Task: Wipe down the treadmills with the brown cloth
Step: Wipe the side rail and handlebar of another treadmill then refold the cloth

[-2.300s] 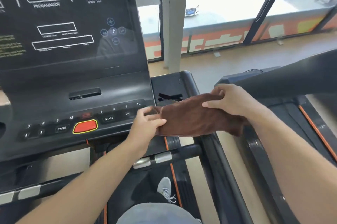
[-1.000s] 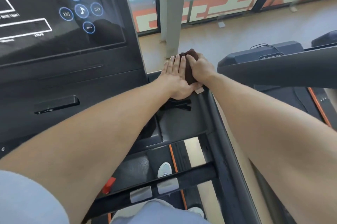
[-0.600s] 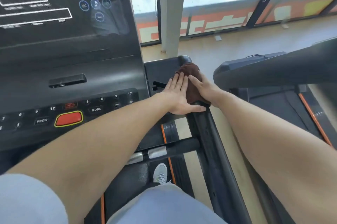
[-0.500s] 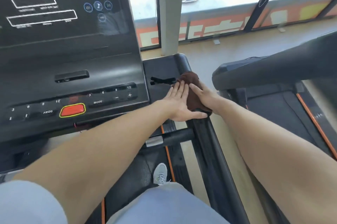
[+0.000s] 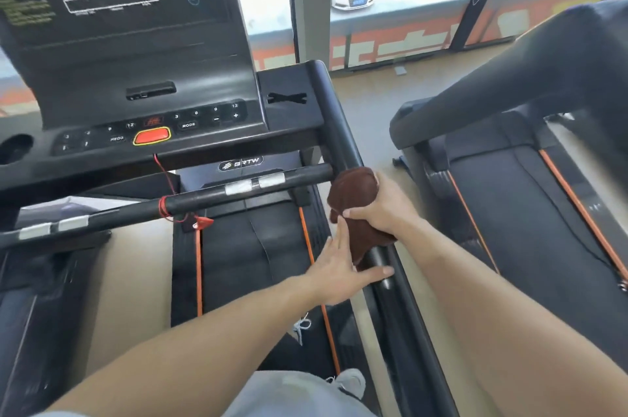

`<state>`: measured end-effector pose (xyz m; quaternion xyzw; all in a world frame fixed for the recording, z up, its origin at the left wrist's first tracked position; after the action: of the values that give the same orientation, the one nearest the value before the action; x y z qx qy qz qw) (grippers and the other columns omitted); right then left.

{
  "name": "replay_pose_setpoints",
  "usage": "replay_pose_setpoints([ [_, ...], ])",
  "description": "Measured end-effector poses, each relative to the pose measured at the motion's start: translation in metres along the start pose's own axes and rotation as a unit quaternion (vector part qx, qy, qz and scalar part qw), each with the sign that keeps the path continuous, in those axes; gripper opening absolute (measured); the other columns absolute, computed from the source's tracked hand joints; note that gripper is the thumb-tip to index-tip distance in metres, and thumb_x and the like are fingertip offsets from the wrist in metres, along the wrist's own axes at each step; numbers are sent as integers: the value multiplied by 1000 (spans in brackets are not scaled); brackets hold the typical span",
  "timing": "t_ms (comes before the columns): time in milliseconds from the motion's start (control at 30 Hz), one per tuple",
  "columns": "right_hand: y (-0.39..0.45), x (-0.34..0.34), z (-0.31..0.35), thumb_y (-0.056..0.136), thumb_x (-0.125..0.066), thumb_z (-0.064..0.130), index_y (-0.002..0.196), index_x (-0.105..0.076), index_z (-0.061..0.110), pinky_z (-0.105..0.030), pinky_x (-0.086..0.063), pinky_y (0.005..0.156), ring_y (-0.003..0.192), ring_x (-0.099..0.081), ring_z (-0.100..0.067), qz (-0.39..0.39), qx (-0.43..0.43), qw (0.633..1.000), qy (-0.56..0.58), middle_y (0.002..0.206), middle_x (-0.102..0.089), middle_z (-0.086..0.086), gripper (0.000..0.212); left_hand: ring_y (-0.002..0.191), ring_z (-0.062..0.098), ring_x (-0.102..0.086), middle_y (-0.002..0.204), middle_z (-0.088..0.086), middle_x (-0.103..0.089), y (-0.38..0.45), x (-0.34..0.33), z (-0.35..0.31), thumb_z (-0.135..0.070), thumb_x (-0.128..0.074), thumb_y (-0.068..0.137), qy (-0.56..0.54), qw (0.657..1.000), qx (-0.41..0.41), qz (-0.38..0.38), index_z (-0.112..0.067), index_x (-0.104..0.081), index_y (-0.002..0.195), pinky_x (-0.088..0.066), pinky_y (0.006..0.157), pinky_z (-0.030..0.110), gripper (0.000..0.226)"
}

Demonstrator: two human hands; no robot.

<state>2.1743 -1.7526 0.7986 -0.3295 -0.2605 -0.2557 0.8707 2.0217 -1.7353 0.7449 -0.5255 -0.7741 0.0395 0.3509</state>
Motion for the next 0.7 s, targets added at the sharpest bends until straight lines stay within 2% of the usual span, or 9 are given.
replay_pose_setpoints([
  [100,-18,-5,-9,61,-90,58,151,-34,24,-46,-51,99,126,-57,-34,-1,-64,989,-134,139,-48,-6,111,152,9,-26,165,-19,-24,-16,-13,4,-77,-71,77,-52,997,-59,-23,-40,9,161,-27,123,45,121],
  [200,-25,-26,-13,70,-84,54,158,-17,30,-51,-48,104,128,-54,-38,-27,-90,989,-110,145,-43,-8,113,138,8,-48,148,-22,-50,-17,-16,10,-58,-78,81,-106,991,-70,-39,-45,-10,158,-38,115,49,103],
  [267,-29,-34,-14,76,-80,51,159,-14,29,-50,-50,103,124,-59,-37,-79,-89,987,-103,146,-45,-6,108,128,7,-57,136,-23,-60,-14,-14,13,-60,-80,77,-128,990,-49,-38,-50,-16,154,-45,109,46,101],
  [400,-16,-46,4,84,-77,49,160,-12,16,-50,-56,92,123,-57,-33,-166,-17,964,-207,146,-45,-11,106,129,-8,-49,139,-35,-50,0,2,21,-64,-86,66,-120,992,-46,-15,-51,-20,152,-45,110,33,108],
  [467,-5,-52,16,86,-77,45,162,-7,10,-51,-56,95,130,-51,-38,-183,28,943,-278,155,-37,-18,108,126,-19,-39,137,-47,-39,4,13,25,-63,-84,68,-108,993,-43,0,-49,-19,154,-39,113,24,108],
  [500,2,-55,23,87,-77,43,162,-6,7,-51,-55,98,134,-48,-41,-185,48,932,-309,159,-32,-21,110,129,-19,-34,142,-47,-33,6,21,27,-66,-81,70,-98,994,-42,-1,-47,-17,156,-34,115,21,109],
  [567,18,-57,38,87,-78,40,163,-5,7,-54,-49,106,141,-42,-46,-181,77,916,-349,163,-25,-24,111,141,-8,-31,158,-29,-31,13,42,35,-66,-75,78,-58,996,-52,-34,-39,-22,160,-29,119,24,101],
  [633,35,-57,51,86,-79,34,164,-3,9,-57,-41,113,147,-31,-50,-163,92,912,-364,167,-17,-23,111,141,7,-40,154,-9,-46,21,69,44,-43,-74,88,6,986,-96,-133,-24,-44,153,-35,120,36,74],
  [700,48,-59,60,87,-78,31,164,2,12,-60,-32,119,153,-17,-51,-137,106,908,-381,170,-6,-22,113,138,16,-47,145,-1,-55,25,98,42,-22,-73,89,76,955,-172,-229,-15,-55,143,-37,117,43,58],
])
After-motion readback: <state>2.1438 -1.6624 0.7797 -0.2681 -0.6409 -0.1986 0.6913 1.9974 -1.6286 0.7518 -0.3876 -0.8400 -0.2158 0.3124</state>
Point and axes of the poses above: each hand's wrist, its own y-axis towards the middle knuckle, its own x-axis out of the back of the hand, z = x × y, the point moved 5 cm from there along y, towards the middle knuckle
